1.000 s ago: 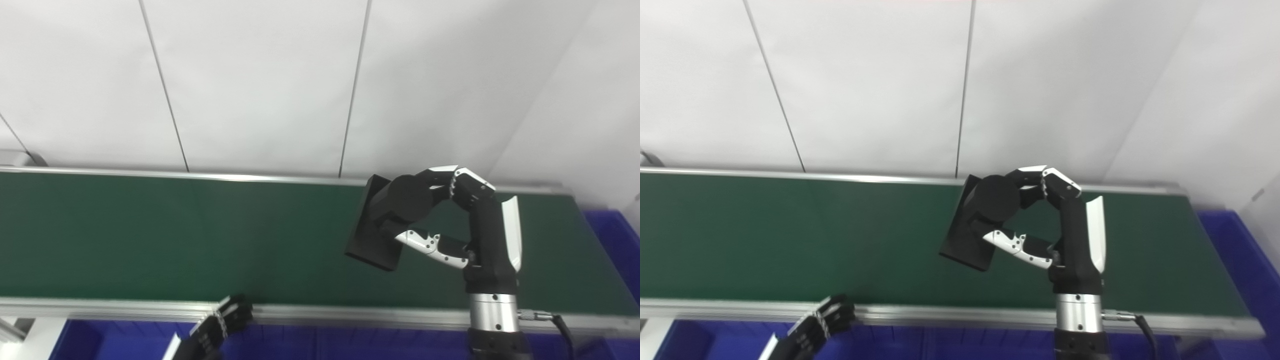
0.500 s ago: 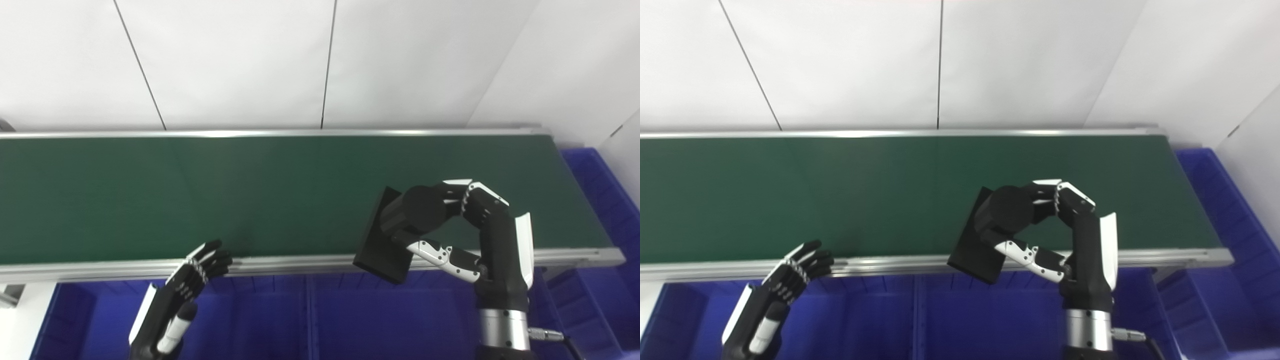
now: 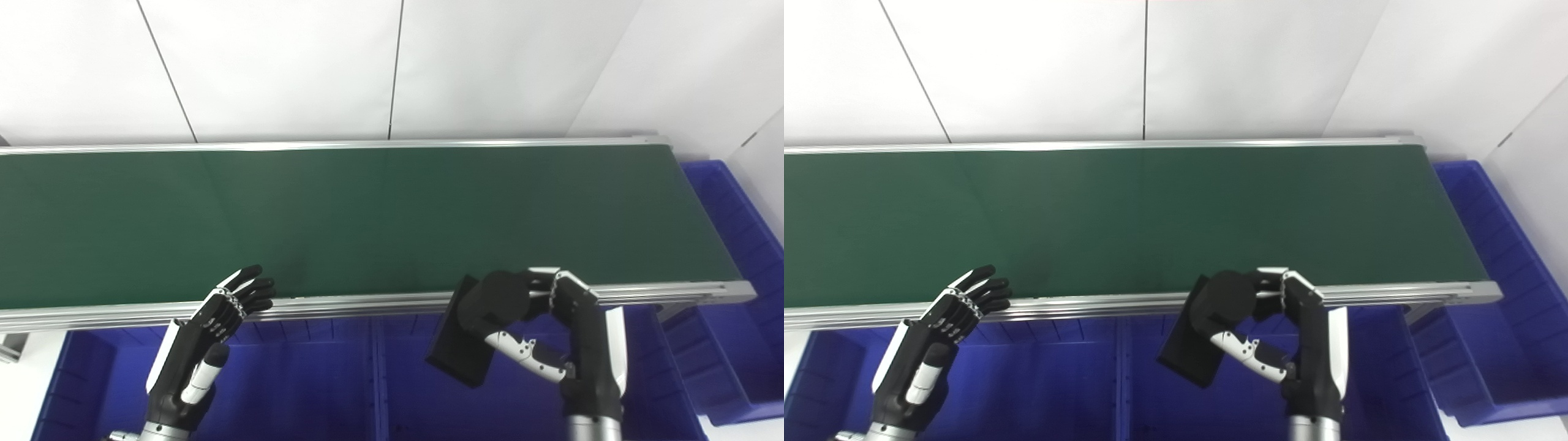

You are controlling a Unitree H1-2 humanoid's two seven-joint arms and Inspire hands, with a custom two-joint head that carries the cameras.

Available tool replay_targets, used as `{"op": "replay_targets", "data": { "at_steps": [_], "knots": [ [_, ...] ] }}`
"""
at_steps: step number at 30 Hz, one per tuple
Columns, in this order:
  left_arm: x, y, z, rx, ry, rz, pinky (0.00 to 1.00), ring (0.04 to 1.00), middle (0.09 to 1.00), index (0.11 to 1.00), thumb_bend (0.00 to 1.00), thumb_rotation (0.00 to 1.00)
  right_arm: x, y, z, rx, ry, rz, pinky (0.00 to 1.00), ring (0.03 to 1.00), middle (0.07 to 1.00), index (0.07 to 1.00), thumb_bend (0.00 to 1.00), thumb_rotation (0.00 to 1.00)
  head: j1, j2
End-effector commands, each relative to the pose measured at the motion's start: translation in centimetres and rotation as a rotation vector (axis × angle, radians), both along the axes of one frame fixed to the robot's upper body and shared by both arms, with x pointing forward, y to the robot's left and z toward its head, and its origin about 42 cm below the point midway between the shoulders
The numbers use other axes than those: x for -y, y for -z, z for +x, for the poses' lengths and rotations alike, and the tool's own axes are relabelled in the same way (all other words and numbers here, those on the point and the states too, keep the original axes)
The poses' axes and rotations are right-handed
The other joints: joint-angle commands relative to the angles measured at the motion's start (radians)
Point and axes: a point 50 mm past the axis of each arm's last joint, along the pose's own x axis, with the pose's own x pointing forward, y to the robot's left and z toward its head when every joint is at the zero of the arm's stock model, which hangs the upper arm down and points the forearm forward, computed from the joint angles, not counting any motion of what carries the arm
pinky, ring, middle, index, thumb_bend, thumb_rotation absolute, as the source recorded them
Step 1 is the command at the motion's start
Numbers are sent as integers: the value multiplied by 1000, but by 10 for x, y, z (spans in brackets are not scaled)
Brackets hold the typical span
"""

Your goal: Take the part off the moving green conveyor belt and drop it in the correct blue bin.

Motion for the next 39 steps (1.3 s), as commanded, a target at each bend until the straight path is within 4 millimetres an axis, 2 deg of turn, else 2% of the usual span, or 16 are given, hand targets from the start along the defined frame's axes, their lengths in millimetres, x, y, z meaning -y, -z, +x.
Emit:
{"op": "replay_targets", "data": {
  "at_steps": [1, 8, 14, 20, 26, 36, 39],
  "knots": [
    [-3, -14, 4, 57, 2, -9, 747, 774, 800, 844, 799, 832, -4, -5, 1, 74, -28, -19, 362, 419, 509, 509, 517, 0, 0, 0],
    [-6, -18, 4, 51, 17, -12, 735, 765, 794, 839, 818, 825, -3, 21, 6, -31, -68, -79, 380, 417, 513, 510, 516, 0, -18, 19],
    [-10, -24, 1, 44, 25, -11, 733, 764, 793, 840, 815, 820, -6, 40, 22, -116, -130, -114, 394, 421, 517, 504, 516, 0, -19, 41],
    [-14, -29, 1, 45, 23, -9, 723, 757, 792, 838, 816, 817, -7, 43, 38, -187, -169, -185, 402, 421, 510, 506, 517, 0, -26, 61],
    [-17, -36, 3, 40, 34, -1, 731, 765, 796, 845, 816, 820, -9, 49, 45, -237, -210, -240, 388, 402, 506, 527, 514, 0, -48, 84],
    [-16, -39, 8, 40, 37, 1, 727, 760, 792, 841, 815, 818, -9, 56, 47, -273, -261, -346, 396, 396, 506, 518, 515, 0, -48, 86],
    [-15, -39, 8, 42, 34, 2, 726, 760, 792, 841, 812, 822, -8, 57, 47, -286, -274, -363, 427, 405, 502, 511, 516, 0, -44, 83]
  ]
}}
